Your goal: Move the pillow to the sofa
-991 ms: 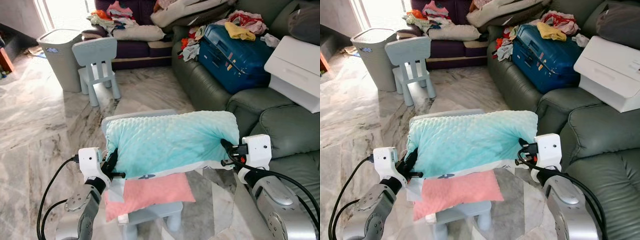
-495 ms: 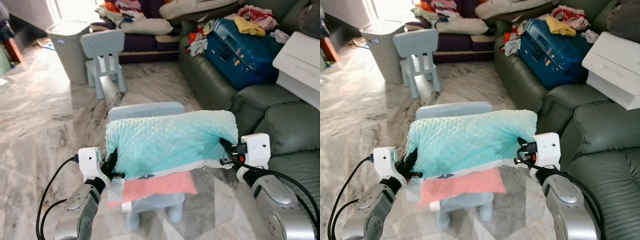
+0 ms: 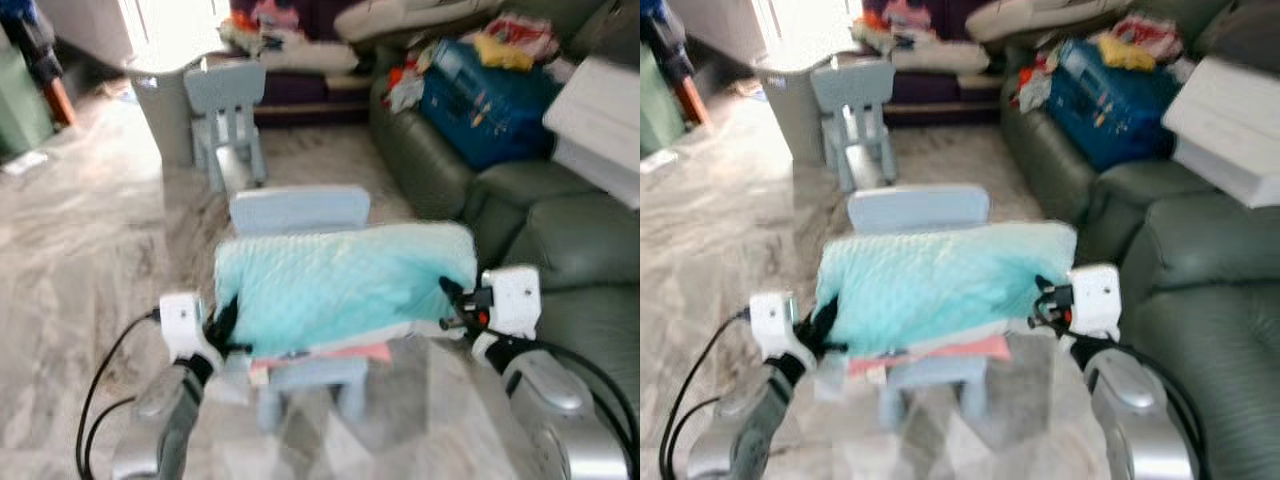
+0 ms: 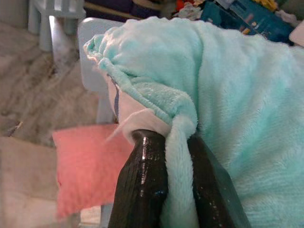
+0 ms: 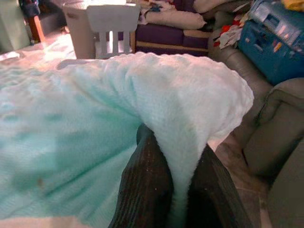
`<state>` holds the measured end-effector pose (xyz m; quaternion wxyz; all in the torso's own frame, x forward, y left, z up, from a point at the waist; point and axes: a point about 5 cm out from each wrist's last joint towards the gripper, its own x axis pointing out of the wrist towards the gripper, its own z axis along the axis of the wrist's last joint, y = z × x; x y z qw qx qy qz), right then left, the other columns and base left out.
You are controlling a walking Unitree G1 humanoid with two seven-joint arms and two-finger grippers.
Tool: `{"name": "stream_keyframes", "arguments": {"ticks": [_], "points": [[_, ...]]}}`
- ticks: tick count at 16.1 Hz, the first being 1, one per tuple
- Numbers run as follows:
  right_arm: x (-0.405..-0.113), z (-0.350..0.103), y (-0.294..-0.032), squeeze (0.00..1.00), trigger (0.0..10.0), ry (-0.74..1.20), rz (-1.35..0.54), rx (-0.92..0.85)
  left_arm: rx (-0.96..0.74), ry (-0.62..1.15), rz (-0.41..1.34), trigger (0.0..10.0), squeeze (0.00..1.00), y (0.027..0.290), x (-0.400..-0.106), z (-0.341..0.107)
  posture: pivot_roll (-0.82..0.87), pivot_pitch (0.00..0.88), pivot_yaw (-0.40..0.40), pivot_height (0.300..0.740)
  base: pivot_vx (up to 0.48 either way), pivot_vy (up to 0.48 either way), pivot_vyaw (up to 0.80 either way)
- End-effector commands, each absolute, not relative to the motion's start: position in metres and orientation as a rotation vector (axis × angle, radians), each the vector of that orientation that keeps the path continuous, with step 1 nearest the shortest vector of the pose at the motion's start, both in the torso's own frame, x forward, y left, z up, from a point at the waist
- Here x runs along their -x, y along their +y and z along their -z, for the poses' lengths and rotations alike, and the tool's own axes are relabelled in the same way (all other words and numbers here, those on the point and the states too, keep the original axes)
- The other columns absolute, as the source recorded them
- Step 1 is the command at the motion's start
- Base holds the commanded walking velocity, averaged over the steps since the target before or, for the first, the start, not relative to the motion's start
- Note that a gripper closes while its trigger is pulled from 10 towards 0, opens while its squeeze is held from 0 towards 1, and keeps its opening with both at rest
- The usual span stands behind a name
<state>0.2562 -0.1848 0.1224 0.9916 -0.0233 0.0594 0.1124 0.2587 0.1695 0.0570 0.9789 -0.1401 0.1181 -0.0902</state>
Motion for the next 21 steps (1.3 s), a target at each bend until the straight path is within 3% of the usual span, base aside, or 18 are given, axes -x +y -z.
{"name": "stream_keyframes", "arguments": {"ticks": [1, 13, 21], "points": [[-0.2578, -0.1283, -0.1871, 0.00, 10.0, 0.095, -0.218, 0.056, 0.279, 0.219, 0.190, 10.0, 0.00, 0.1689, -0.2611, -0.0619, -0.20, 0.000, -0.005, 0.740, -0.274, 0.000, 0.00], [-0.2571, -0.1278, -0.1870, 0.00, 10.0, 0.099, -0.216, 0.055, 0.280, 0.220, 0.193, 10.0, 0.00, 0.1686, -0.2614, -0.0622, -0.20, 0.000, -0.004, 0.740, -0.273, 0.000, 0.00], [-0.2598, -0.1292, -0.1850, 0.00, 10.0, 0.090, -0.227, 0.052, 0.316, 0.186, 0.188, 10.0, 0.00, 0.1706, -0.2645, -0.0653, -0.20, 0.000, -0.012, 0.740, 0.000, 0.000, 0.00]]}}
